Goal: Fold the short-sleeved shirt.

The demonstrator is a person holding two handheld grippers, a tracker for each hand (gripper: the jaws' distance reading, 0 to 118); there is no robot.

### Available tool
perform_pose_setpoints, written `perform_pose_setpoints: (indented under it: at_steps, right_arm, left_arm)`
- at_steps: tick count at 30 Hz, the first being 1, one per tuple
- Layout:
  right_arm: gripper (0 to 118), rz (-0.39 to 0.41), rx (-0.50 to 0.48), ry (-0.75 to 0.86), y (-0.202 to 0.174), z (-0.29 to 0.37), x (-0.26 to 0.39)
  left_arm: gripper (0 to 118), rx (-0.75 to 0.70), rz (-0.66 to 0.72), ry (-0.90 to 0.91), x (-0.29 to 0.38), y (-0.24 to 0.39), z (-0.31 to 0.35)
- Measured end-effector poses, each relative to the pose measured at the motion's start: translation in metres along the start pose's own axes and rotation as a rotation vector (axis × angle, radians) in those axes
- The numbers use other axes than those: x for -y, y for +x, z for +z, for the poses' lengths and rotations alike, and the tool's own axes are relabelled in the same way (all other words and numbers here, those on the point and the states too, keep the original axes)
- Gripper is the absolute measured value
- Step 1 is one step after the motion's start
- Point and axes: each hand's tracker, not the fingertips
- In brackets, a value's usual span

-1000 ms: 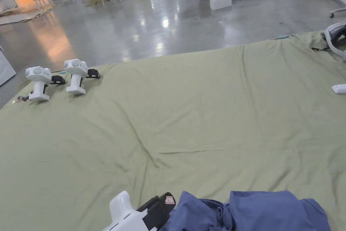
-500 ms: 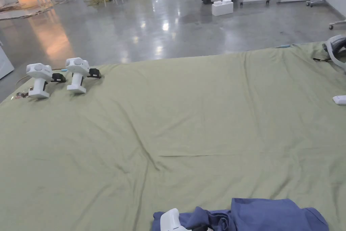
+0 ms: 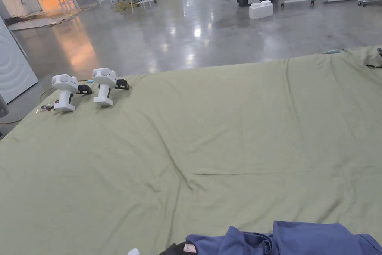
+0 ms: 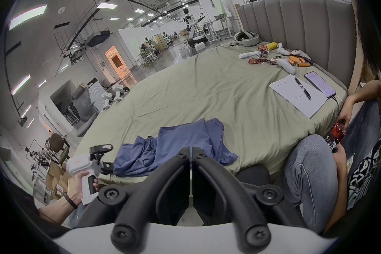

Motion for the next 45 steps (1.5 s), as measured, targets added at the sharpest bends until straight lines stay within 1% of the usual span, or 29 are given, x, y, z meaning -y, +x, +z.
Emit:
perform_pose_setpoints:
  at_steps: [1,2,3,4,5,8,10,12,14,17,19,21,23,25,28,30,31,32,33,34,36,37,38,39,40,42,43,44,45]
  right_arm:
    - [3,0.006,0.003,0.000,0.000,0.003,0.000]
    - [3,0.013,0.009,-0.001,-0.001,0.005,0.001]
    - [3,0.022,0.022,-0.001,-0.001,0.008,0.001]
    - [3,0.028,0.035,0.000,-0.001,0.010,0.001]
    - [3,0.027,0.039,0.000,0.001,0.011,0.002]
    - [4,0.008,0.040,-0.011,0.004,0.011,0.003]
    - [3,-0.001,0.044,-0.013,0.003,0.011,0.003]
    - [3,-0.034,0.007,-0.013,0.004,0.009,0.003]
    - [3,-0.054,-0.041,-0.024,0.005,0.005,0.002]
    - [3,-0.028,-0.034,-0.024,-0.001,-0.004,0.003]
    - [3,-0.023,-0.045,-0.038,-0.002,-0.012,0.005]
    - [3,-0.030,-0.050,-0.041,-0.003,-0.015,0.006]
    - [3,-0.038,-0.068,-0.038,0.000,-0.013,0.009]
    - [3,-0.031,-0.068,-0.033,0.001,-0.007,0.010]
    - [3,-0.009,-0.026,-0.018,0.000,0.007,0.012]
    - [3,-0.021,-0.005,-0.009,0.008,0.016,0.015]
    - [3,-0.047,0.013,-0.003,0.013,0.019,0.017]
    - [3,-0.077,0.031,0.003,0.017,0.021,0.018]
    - [3,-0.105,0.041,0.006,0.021,0.022,0.019]
    - [3,-0.130,0.045,0.007,0.025,0.024,0.019]
    - [3,-0.157,0.034,0.011,0.032,0.026,0.022]
    - [3,-0.166,0.037,0.014,0.034,0.026,0.023]
    - [3,-0.174,0.044,0.017,0.037,0.026,0.025]
    - [3,-0.179,0.045,0.011,0.040,0.025,0.026]
    - [3,-0.183,0.045,-0.005,0.042,0.024,0.027]
    - [3,-0.170,0.065,-0.022,0.042,0.023,0.029]
    - [3,-0.163,0.073,-0.030,0.042,0.023,0.029]
    - [3,-0.159,0.070,-0.037,0.042,0.023,0.029]
    - [3,-0.155,0.068,-0.041,0.041,0.024,0.030]
  left_arm:
    - [89,0.000,-0.025,0.005,0.006,-0.002,-0.007]
    - [67,0.024,-0.052,0.027,0.010,0.000,-0.009]
    - [29,0.025,-0.058,0.023,0.014,0.006,-0.013]
    - [19,0.006,-0.059,-0.009,0.015,0.009,-0.021]
    - [14,-0.056,-0.063,-0.031,0.016,0.012,-0.029]
    - [14,-0.010,-0.038,-0.011,0.012,0.009,-0.026]
    - [13,-0.001,-0.025,0.022,0.005,0.010,-0.009]
    - [13,0.022,-0.057,0.047,-0.005,0.016,0.017]
    - [13,-0.028,-0.156,0.112,-0.019,0.035,0.051]
    - [13,-0.123,-0.358,0.211,-0.033,0.076,0.099]
    - [13,-0.186,-0.510,0.251,-0.029,0.118,0.107]
    - [13,-0.171,-0.606,0.203,-0.017,0.150,0.092]
    - [13,-0.144,-0.666,0.121,0.007,0.173,0.052]
    - [13,-0.152,-0.723,0.025,0.035,0.187,0.003]
    - [13,-0.247,-0.843,-0.139,0.078,0.191,-0.073]
    - [14,-0.280,-0.853,-0.203,0.101,0.190,-0.106]
    - [22,-0.263,-0.857,-0.218,0.108,0.186,-0.115]
    - [45,-0.266,-0.865,-0.222,0.114,0.185,-0.124]
    - [74,-0.275,-0.862,-0.233,0.116,0.184,-0.130]
    - [75,-0.249,-0.843,-0.270,0.114,0.184,-0.130]
    - [72,-0.185,-0.801,-0.237,0.107,0.192,-0.110]
    - [68,-0.115,-0.776,-0.228,0.101,0.194,-0.097]
    - [61,-0.038,-0.755,-0.199,0.094,0.195,-0.084]
    - [36,-0.024,-0.738,-0.158,0.087,0.198,-0.071]
    - [21,-0.057,-0.727,-0.104,0.082,0.198,-0.061]
    - [18,-0.053,-0.642,-0.084,0.069,0.184,-0.061]
    - [10,-0.045,-0.591,-0.115,0.065,0.177,-0.074]
    - [7,-0.079,-0.570,-0.140,0.069,0.168,-0.085]
    - [7,-0.114,-0.583,-0.166,0.076,0.163,-0.097]
